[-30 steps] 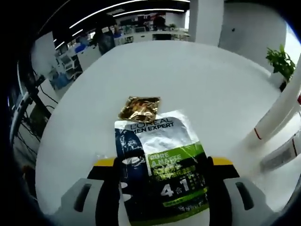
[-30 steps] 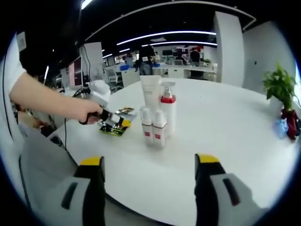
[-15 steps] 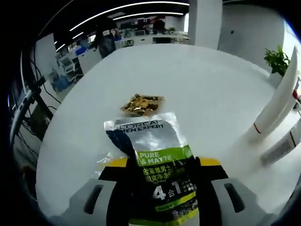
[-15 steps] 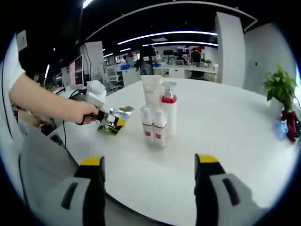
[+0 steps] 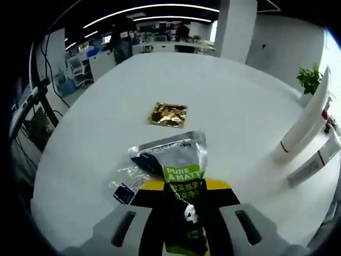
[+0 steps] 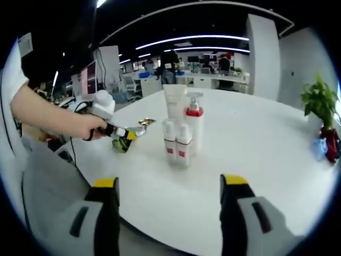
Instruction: Arrange the skincare products in the storage area until every visible bottle or jar stands upright without overlapping.
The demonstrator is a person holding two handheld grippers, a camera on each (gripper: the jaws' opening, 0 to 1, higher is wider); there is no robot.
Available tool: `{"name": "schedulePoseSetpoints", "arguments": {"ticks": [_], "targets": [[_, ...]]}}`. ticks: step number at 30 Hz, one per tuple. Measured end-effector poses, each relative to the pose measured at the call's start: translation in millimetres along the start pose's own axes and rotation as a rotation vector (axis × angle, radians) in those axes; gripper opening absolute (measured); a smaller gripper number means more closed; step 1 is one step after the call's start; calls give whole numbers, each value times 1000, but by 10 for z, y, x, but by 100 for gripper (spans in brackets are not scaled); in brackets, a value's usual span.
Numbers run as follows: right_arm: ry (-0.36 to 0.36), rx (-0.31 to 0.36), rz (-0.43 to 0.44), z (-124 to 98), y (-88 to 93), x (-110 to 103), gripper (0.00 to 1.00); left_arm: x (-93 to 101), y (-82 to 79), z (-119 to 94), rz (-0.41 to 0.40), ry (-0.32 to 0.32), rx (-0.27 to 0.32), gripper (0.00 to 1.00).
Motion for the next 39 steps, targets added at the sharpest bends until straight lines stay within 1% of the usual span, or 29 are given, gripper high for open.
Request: {"name": "schedulePoseSetpoints", "arguments": {"ticks": [3, 6, 8, 13, 18, 19, 21, 25, 26, 29, 30, 33, 34, 35, 37, 38, 39], "targets": [[-3, 2, -1, -4, -4, -5, 77, 19, 44, -41, 17, 19, -7, 17], [-5, 4, -4, -2, -5, -9, 77, 64, 103, -128, -18, 53, 12, 16], [-8, 6, -9, -2, -5, -17, 77, 105, 125, -194, -27, 79, 29, 16], [-21, 5, -28, -4, -4, -50, 76, 222, 149, -344, -23, 147, 57, 15], [-32, 4, -36, -6, 0, -72, 74, 359, 131, -528, -12, 209, 99, 15], [-39, 1, -34, -5, 6, -80, 73, 403, 127, -569, 3, 229, 106, 15], [-47, 4, -30, -7, 2, -90, 73, 469, 127, -641, 33, 248, 116, 15], [-60, 3, -14, -14, 7, -99, 71, 615, 138, -782, 58, 297, 136, 15], [-62, 4, -14, -17, 7, -102, 71, 673, 144, -826, 70, 319, 140, 15], [-71, 0, -14, -19, 16, -118, 70, 789, 155, -934, 105, 351, 153, 15], [-74, -2, -17, -20, 19, -125, 70, 845, 155, -980, 117, 376, 159, 15], [-91, -8, -28, -25, 27, -159, 68, 924, 154, -1066, 131, 402, 174, 15], [-99, -11, -31, -23, 33, -169, 67, 965, 160, -1100, 138, 425, 176, 16], [-108, -13, -27, -24, 33, -178, 66, 988, 164, -1123, 140, 435, 179, 16], [-151, -11, 6, -33, 17, -219, 63, 1037, 185, -1174, 150, 452, 182, 16], [-175, -7, 29, -41, 3, -236, 61, 1077, 201, -1206, 157, 474, 183, 16], [-189, 1, 60, -52, -17, -234, 59, 1101, 209, -1228, 163, 483, 185, 16]]}}
Point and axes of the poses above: the point that each gripper's makers call its tool centre point, and the gripper's own axes: z roughly forward along the fingers, x roughly to its right, y roughly out of its underside, the point moved 5 cm from there along -z, roughly backward along the fingers, and after that the axes turned 11 degrees about y, right-handed, at the moved point
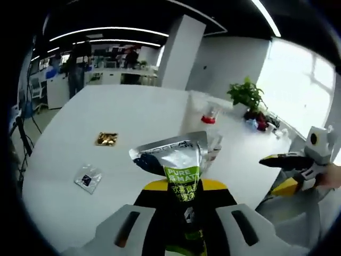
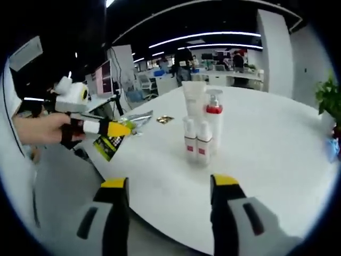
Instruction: Arrange the skincare products in the storage area until every visible bottle or jar stands upright without overlapping.
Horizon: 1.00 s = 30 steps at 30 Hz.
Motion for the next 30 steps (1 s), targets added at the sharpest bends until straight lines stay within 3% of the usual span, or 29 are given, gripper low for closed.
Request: {"name": "schedulePoseSetpoints", "arguments": {"ticks": [5, 11, 15, 22, 27, 30], "targets": [[-47, 32, 55, -47, -57, -11, 55, 154, -1, -41, 48, 40, 8, 16], [-154, 120, 272, -113, -247, -237, 51, 388, -36, -68, 119, 111, 18, 16], [-200, 159, 361, -107, -333, -375, 50, 579, -58, -88, 155, 168, 28, 16], [-247, 219, 505, -92, -450, -469, 39, 784, -57, -112, 223, 233, 14, 16], [-250, 234, 588, -83, -458, -450, 37, 897, -54, -141, 258, 270, 15, 16], [-257, 228, 639, -76, -449, -448, 31, 950, -55, -154, 291, 275, 15, 16]]}}
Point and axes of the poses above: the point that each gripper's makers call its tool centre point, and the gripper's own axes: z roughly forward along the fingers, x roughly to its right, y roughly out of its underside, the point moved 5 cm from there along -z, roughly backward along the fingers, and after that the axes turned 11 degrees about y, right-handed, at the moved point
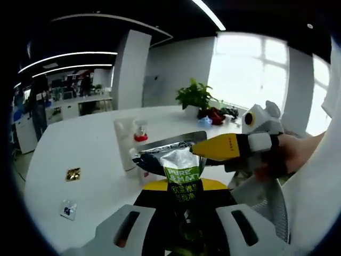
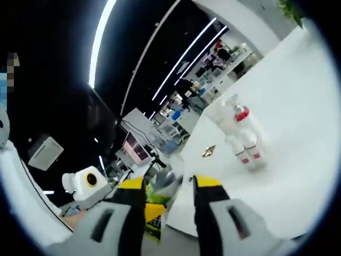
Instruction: Arrange the skincare products in the storage area until every visible bottle or jar stands upright without overlapping.
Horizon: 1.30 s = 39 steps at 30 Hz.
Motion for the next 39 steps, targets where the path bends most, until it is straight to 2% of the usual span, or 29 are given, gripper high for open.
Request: {"name": "schedulePoseSetpoints", "arguments": {"ticks": [2, 5, 8, 12, 19, 20, 23, 29, 35, 39], "targets": [[3, -3, 14, 7, 17, 4, 23, 15, -8, 1, 9, 2, 1, 16], [-6, 8, 45, 12, 23, -25, 18, 9, -6, 0, 29, -5, -10, 16], [-7, 12, 68, 23, 19, -30, 17, 7, -11, -11, 34, -9, -11, 16], [-19, 20, 139, 23, 15, -30, 13, -1, -1, -15, 51, -14, -14, 18], [-45, 17, 122, -15, 23, -57, 6, -4, 47, 1, 35, -17, -33, 29], [-37, 18, 90, -14, 33, -56, 5, -9, 57, 9, 30, -18, -39, 33], [-24, 6, 81, -12, 50, -29, 1, -6, 78, 29, 21, -15, -49, 46], [-20, -7, 86, -24, 57, 15, 1, 2, 109, 37, 8, 6, -71, 47], [-16, -12, 72, -32, 5, 57, 1, -34, 123, -18, -45, 33, -85, 46], [-68, -16, 61, -65, -86, 27, 1, -199, 105, -116, -129, 19, -45, 55]]}}
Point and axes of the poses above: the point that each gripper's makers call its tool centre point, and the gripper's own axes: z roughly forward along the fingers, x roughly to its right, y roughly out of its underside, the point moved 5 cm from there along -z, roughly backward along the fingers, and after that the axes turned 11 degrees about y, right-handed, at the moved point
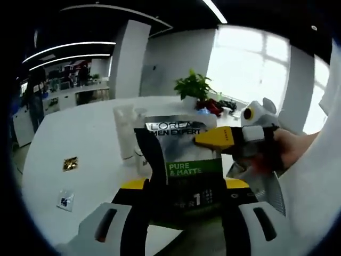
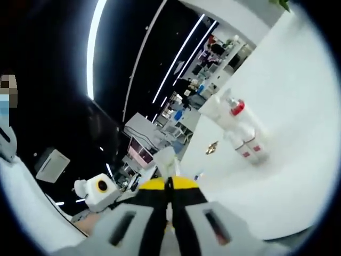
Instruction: Arrange the skincare products in the storage area until every visible bottle or jar stands upright without overlapping.
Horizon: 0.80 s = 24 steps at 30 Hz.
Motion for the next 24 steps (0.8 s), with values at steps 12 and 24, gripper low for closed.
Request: {"name": "schedulePoseSetpoints", "arguments": {"ticks": [12, 24], "targets": [[-262, -60, 5, -53, -201, -316, 1, -24, -229, -82, -250, 355, 122, 61], [-270, -79, 4, -90, -284, -284, 1, 70, -362, -52, -274, 451, 161, 20]]}}
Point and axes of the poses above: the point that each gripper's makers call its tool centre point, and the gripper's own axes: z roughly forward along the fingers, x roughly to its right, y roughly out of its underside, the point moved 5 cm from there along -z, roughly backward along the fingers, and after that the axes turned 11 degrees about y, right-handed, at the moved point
